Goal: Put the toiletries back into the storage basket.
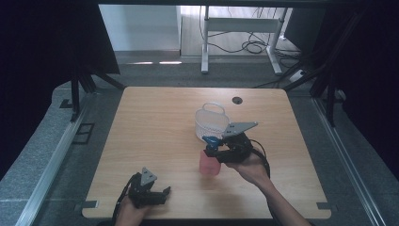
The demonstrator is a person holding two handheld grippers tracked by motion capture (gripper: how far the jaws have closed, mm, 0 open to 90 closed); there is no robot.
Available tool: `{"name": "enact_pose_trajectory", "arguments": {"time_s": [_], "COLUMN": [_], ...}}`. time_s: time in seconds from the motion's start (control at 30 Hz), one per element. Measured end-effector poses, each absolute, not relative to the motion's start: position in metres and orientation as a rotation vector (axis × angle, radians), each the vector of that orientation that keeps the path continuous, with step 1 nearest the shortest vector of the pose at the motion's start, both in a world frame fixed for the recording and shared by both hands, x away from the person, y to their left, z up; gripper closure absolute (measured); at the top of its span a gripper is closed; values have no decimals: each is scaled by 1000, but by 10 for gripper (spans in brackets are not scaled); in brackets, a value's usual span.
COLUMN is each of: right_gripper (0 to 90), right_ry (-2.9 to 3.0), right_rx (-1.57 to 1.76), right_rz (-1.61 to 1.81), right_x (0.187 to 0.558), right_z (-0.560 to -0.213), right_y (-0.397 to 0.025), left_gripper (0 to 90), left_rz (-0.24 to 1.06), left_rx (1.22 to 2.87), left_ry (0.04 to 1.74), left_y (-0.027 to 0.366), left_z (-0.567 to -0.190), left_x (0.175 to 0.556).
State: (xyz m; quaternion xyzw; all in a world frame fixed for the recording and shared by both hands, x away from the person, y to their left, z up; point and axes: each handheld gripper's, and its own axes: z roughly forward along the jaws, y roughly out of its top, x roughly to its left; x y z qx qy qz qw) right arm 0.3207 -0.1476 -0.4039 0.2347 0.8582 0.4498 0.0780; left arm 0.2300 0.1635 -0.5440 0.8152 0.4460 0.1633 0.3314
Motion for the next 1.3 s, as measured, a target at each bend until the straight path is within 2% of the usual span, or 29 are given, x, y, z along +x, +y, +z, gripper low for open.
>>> {"name": "enact_pose_trajectory", "arguments": {"time_s": [1.3], "right_gripper": [525], "right_ry": [2477], "right_rx": [767], "right_rz": [1345], "right_x": [375], "right_z": [-357], "right_y": [-153], "left_gripper": [104], "left_rz": [427], "left_rx": [2132], "left_ry": [1165], "left_y": [164], "left_z": [-544], "left_x": [230]}}
